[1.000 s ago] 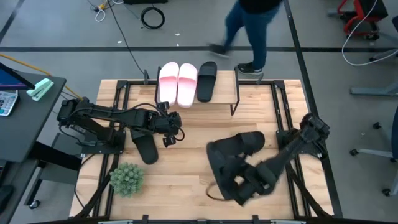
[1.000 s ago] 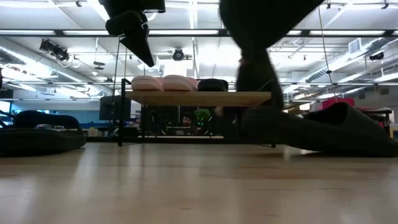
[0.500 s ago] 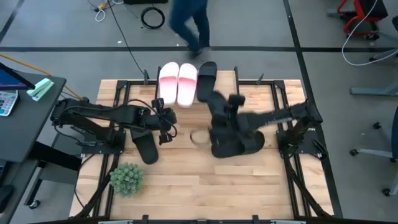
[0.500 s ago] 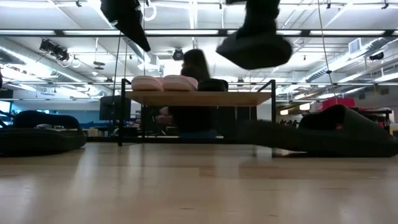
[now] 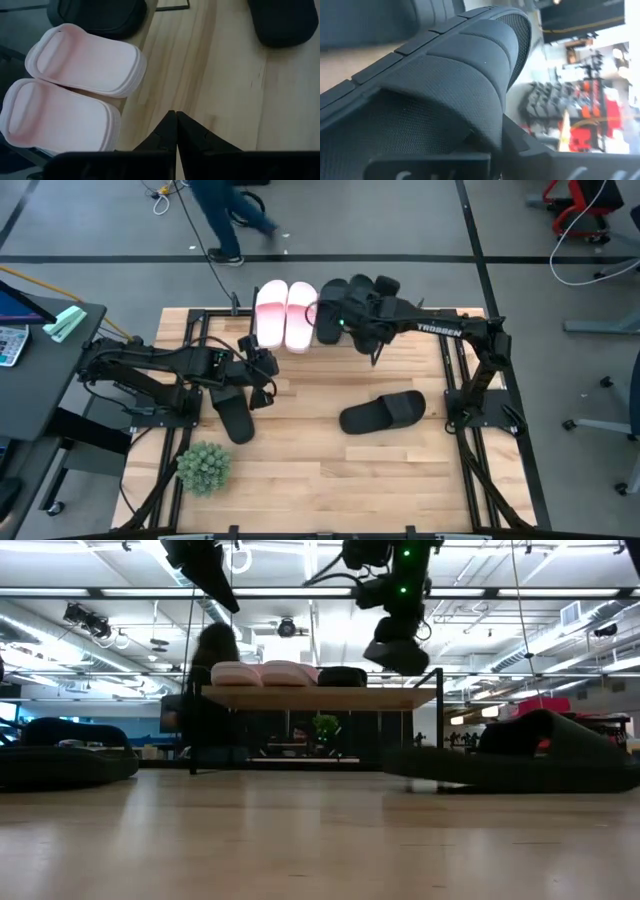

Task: Pick and place slides into the shelf
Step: Put the black slides on the shelf

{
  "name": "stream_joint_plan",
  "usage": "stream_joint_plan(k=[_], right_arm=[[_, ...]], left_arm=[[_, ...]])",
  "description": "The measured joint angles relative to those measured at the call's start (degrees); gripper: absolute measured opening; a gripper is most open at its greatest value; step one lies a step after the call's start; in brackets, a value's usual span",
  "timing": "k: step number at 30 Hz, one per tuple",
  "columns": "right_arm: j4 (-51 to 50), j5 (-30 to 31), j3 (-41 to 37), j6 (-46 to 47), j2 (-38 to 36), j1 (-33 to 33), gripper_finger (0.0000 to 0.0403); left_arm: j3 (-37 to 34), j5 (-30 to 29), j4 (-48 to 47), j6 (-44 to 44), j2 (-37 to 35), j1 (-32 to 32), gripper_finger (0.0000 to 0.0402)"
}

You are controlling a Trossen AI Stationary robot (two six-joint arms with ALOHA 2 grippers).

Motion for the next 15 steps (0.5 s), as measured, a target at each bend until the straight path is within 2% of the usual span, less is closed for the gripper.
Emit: stream_joint_plan(k=[5, 15], right_arm=[[8.8, -4.8, 0.0, -6.9, 0.0, -3.8, 0.0013], [9.2, -6.3, 0.0, -9.8, 0.0, -8.9, 0.0014]], left_arm=[[0.0, 0.0, 0.0, -1.4, 0.0, 0.0, 0.0007], [0.0, 0.0, -0.4, -1.5, 0.0, 0.0, 0.0022]])
